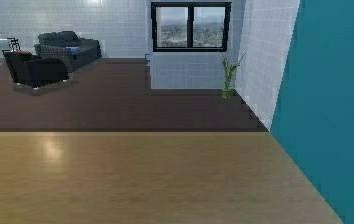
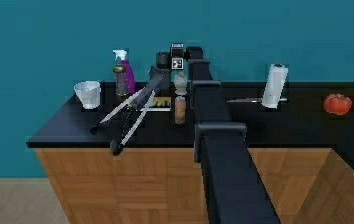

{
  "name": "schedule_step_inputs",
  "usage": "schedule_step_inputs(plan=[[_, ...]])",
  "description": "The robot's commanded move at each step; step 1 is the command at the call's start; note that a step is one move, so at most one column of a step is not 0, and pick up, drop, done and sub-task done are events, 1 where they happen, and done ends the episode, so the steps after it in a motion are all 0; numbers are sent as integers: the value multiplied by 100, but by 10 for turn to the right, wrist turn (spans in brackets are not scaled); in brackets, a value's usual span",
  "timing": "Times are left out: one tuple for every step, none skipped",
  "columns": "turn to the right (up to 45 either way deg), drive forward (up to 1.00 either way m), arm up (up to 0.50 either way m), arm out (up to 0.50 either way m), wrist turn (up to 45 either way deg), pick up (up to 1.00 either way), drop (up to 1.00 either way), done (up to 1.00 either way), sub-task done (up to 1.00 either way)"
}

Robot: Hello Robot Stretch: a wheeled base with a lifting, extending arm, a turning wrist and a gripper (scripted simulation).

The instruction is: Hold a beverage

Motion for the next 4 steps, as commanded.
schedule_step_inputs(plan=[[0,0,0,0,450,0,0,0,0],[0,0,0,0,450,0,0,0,0],[0,0,0,0,450,0,0,0,0],[0,0,0,0,120,0,0,0,0]])
